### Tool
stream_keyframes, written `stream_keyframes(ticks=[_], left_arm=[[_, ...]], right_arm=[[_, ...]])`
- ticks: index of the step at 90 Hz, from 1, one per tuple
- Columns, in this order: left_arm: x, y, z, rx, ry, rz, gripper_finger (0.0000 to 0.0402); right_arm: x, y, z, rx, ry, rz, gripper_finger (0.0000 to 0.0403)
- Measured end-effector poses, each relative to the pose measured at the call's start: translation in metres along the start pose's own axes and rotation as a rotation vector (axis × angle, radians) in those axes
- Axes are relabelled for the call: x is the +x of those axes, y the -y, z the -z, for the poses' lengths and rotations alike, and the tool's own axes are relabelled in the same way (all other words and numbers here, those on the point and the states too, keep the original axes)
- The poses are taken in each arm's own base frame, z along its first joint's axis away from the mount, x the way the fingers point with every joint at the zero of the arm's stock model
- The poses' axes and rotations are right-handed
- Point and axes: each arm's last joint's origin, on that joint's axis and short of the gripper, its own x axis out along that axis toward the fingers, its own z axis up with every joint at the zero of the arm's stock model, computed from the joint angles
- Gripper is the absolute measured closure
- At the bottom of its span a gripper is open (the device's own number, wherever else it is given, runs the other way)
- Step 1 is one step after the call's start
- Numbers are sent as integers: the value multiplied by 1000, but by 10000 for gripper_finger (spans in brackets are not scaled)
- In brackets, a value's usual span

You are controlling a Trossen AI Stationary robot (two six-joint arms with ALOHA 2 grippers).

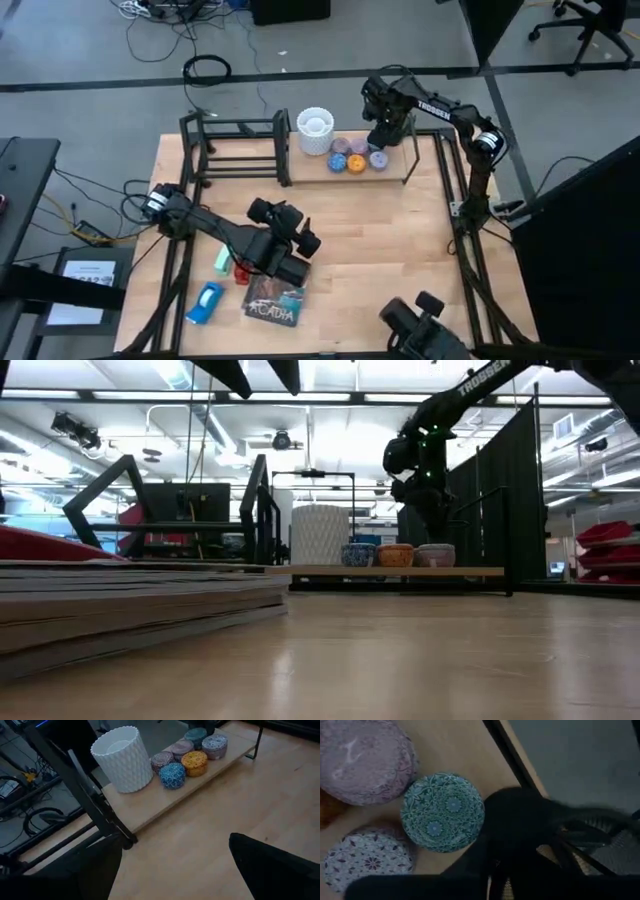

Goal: Stock shelves
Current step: Remove the black pen holder from the shelf

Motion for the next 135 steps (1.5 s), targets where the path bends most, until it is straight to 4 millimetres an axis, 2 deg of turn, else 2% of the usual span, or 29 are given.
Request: stream_keyframes(ticks=[21, 42, 53, 65, 75, 89, 97, 113, 135], left_arm=[[0, 0, 0, 1, 0, 0, 58], [0, 0, 0, 1, 0, -1, 58], [0, 0, 0, 2, 0, -1, 58], [0, 0, 0, 2, 18, -6, 58], [0, 0, -1, 2, 23, -7, 58], [0, 0, -1, 2, 23, -7, 58], [0, 0, 0, 2, 23, -6, 58], [-1, 0, 0, 1, 24, -3, 58], [-1, 2, -1, -23, 27, 11, 58]], right_arm=[[-37, -17, 4, -49, 110, 43, 402], [-99, -37, 23, -126, 305, 101, 403], [-135, -64, 47, -222, 373, 42, 403], [-158, -110, 77, -397, 385, -195, 403], [-153, -153, 105, -512, 302, -317, 403], [-123, -215, 157, -622, 132, -367, 403], [-111, -241, 190, -639, 63, -356, 403], [-103, -275, 244, -567, -36, -328, 403], [-104, -297, 306, -439, -104, -289, 403]])
